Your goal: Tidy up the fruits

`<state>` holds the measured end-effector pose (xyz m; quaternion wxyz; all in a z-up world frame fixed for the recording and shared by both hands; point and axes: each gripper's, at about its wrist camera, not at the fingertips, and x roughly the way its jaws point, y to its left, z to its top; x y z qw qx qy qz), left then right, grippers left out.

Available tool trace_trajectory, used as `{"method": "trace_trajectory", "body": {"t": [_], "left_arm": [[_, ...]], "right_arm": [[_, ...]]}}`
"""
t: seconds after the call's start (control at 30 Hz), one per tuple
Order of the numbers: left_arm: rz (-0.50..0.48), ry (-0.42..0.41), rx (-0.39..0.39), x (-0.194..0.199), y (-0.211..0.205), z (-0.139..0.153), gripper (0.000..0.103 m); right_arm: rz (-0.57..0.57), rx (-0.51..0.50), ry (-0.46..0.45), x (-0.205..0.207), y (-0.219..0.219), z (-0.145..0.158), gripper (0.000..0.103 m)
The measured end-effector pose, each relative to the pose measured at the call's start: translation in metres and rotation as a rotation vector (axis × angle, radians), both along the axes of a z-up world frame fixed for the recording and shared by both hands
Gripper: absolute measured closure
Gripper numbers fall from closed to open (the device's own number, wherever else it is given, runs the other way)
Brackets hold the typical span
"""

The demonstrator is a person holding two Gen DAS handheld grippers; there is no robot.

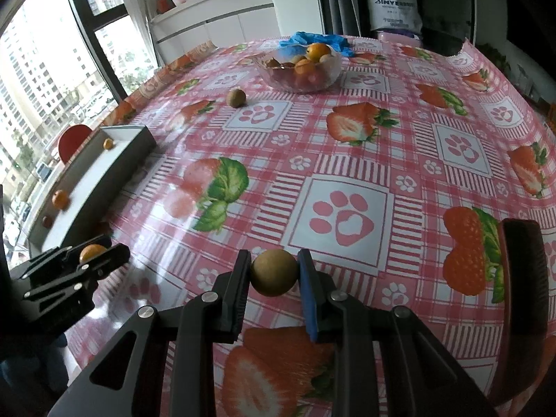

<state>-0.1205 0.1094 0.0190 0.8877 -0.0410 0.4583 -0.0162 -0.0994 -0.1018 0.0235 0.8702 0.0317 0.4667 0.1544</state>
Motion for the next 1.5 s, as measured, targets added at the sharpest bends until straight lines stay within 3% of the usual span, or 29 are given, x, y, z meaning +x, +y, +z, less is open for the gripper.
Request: {"method": "trace_trajectory", "body": {"t": [0.37, 0.8, 1.13, 1.5], "left_arm": [[-0.031, -0.082, -0.052, -0.002, 0.014, 0.040, 0.066], [0.028, -0.151, -0.005, -0.005, 0.086, 0.077, 0.066], [0.171, -0.140, 0.008, -0.004, 0.161, 0.065, 0.066], [0.285, -0.097, -0.021, -0.008, 0.208, 0.037, 0.066]], "right_arm": [[0.031, 0.058, -0.018, 0.010, 0.036, 0.032, 0.073], [0.116, 0.133, -0.086, 0.021, 0.120, 0.078, 0.073], [0.272, 0.140, -0.065, 0.034, 0.223, 0.085, 0.073], [0.377, 0.145, 0.058, 0.050, 0.291, 0.053, 0.073]]}}
